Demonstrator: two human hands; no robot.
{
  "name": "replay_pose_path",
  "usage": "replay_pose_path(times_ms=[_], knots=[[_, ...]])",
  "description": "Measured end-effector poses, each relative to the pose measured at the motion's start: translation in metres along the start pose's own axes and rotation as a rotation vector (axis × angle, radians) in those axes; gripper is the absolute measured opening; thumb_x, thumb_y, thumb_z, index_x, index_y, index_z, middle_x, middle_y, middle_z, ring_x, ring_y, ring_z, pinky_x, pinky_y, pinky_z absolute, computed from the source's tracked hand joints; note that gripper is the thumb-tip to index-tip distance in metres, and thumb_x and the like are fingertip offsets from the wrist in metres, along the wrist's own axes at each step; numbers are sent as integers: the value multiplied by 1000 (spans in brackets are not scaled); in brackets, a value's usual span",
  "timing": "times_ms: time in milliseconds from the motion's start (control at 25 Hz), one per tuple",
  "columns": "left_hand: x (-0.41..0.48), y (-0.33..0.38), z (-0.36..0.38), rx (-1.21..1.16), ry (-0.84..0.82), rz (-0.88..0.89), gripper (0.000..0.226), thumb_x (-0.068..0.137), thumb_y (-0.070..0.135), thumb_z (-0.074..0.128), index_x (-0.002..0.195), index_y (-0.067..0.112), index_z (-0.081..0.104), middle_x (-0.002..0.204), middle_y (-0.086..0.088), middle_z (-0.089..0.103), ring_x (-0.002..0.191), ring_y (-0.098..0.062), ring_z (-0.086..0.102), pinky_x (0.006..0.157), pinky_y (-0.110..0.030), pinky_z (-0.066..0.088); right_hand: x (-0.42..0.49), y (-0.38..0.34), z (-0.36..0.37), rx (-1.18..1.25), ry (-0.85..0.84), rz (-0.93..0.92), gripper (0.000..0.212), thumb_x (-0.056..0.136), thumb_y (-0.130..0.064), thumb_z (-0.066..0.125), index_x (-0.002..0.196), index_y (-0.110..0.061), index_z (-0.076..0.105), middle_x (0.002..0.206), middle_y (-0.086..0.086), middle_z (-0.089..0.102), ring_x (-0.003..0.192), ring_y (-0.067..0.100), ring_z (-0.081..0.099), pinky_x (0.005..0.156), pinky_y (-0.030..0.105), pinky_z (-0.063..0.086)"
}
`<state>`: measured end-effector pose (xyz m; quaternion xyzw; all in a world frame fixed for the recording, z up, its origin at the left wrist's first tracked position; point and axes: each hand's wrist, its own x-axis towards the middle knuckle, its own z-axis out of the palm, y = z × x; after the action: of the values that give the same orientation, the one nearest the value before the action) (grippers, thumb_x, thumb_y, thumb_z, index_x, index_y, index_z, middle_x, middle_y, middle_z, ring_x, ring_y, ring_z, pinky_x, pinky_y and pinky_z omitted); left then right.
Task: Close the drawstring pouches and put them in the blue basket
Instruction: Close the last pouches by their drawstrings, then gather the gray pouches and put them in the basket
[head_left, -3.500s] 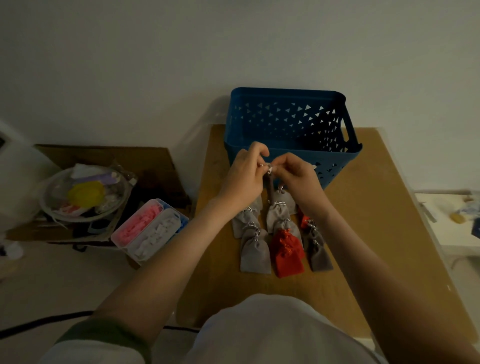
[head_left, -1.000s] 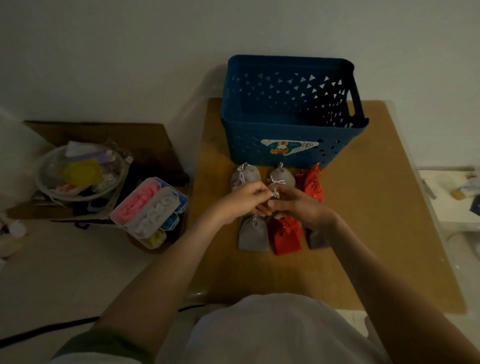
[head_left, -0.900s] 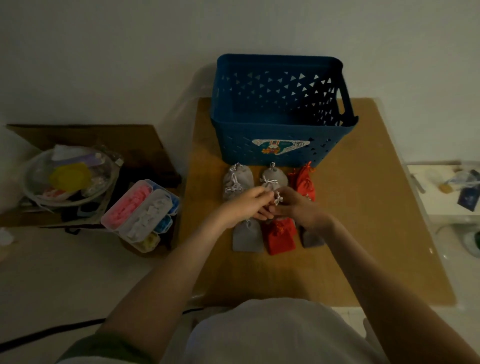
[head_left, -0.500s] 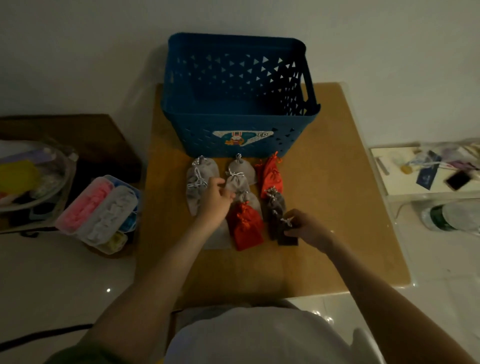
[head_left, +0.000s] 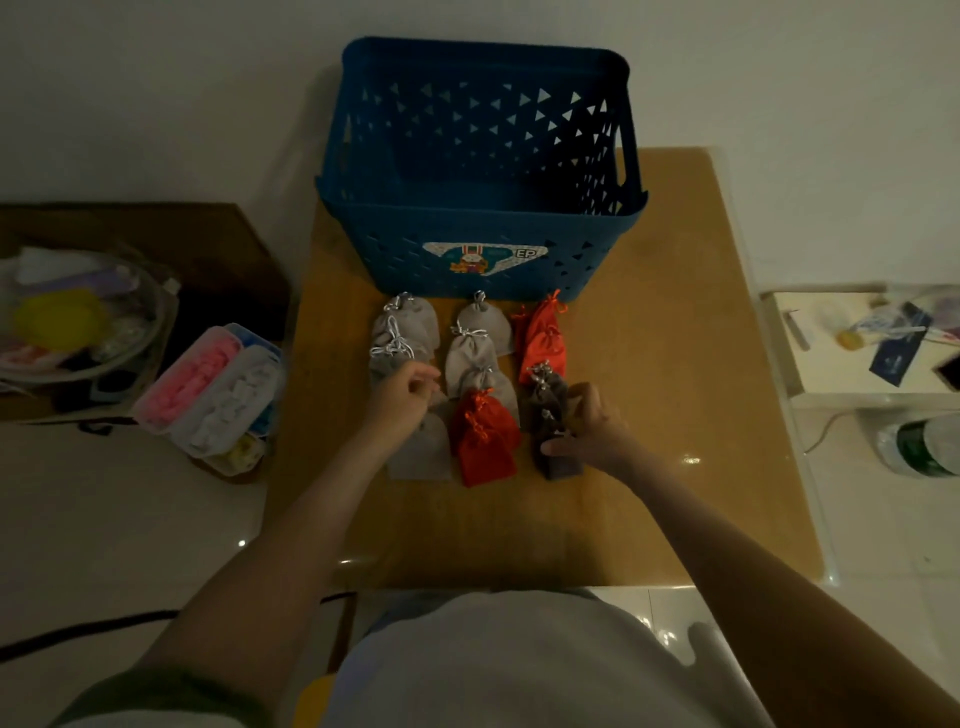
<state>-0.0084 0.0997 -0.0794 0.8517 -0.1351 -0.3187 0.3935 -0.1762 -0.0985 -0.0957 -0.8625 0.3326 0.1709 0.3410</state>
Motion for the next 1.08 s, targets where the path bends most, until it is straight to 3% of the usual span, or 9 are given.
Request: replay_pose_path(times_ms=[120, 240, 320, 400, 520, 640, 760, 880, 1080], knots=[[3, -8, -12, 10, 6, 3, 28, 91, 6, 54, 105, 29, 54, 115, -2, 57, 96, -11, 57, 71, -23, 48, 3, -20, -12, 55, 25, -105, 80, 65, -46, 82, 126, -15, 41, 121, 4, 45, 115, 26, 42, 96, 43, 38], [-2, -14, -33, -101, 117, -19, 44, 87, 13, 62, 121, 40, 50, 128, 2, 48, 112, -16, 52, 83, -29, 50, 4, -53, -7, 69, 13, -269, 71, 70, -40, 81, 124, -18, 40, 118, 0, 45, 112, 21, 41, 97, 45, 38], [-1, -18, -52, -221, 156, -126, 59, 88, 5, 57, 137, 32, 39, 130, 6, 42, 116, -15, 46, 87, -29, 47, 5, -81, 1, 16, 50, -384, 74, 73, -32, 79, 131, -13, 38, 125, 7, 47, 116, 26, 43, 98, 46, 38], [10, -26, -70, -229, 145, -238, 70, 86, 4, 55, 144, 30, 27, 138, 1, 39, 121, -21, 45, 97, -41, 45, 13, -109, 9, -6, 72, -460, 70, 77, -21, 75, 133, -3, 36, 127, 17, 47, 113, 33, 46, 93, 48, 43], [26, -34, -86, -189, 36, -313, 75, 86, 2, 54, 149, 24, 19, 146, -9, 37, 125, -29, 44, 102, -46, 42, 37, -145, 12, 162, 46, -330, 60, 85, -16, 67, 133, -1, 34, 125, 21, 49, 113, 37, 50, 93, 49, 46], [39, -32, -92, -109, -189, -297, 85, 85, 8, 64, 151, 25, 12, 150, -6, 30, 134, -27, 35, 107, -45, 36, 64, -174, 21, 195, -44, -182, 72, 85, -29, 69, 140, -4, 30, 135, 12, 46, 125, 28, 47, 104, 38, 39], [55, -31, -86, 157, -309, -193, 105, 74, 23, 78, 150, 27, 6, 155, -7, 17, 142, -30, 19, 114, -50, 25, 84, -188, 31, 356, -163, -67, 113, 63, -40, 83, 148, -9, 15, 145, 10, 38, 134, 26, 39, 107, 38, 39], [70, -29, -72, 328, -245, -124, 112, 73, 32, 79, 151, 21, -1, 155, -10, 3, 143, -32, 6, 115, -46, 15, 119, -169, 54, 385, -216, -18, 148, 39, -59, 85, 151, -19, -1, 154, 10, 27, 141, 26, 29, 111, 46, 37], [91, -32, -75, 340, -207, -90, 98, 70, 43, 77, 144, 16, 18, 146, -10, 17, 134, -29, 21, 110, -43, 24, 114, -184, 46, 39, -323, -27, 111, 76, -43, 76, 153, -21, -1, 156, 14, 13, 144, 32, 17, 116, 41, 24]])
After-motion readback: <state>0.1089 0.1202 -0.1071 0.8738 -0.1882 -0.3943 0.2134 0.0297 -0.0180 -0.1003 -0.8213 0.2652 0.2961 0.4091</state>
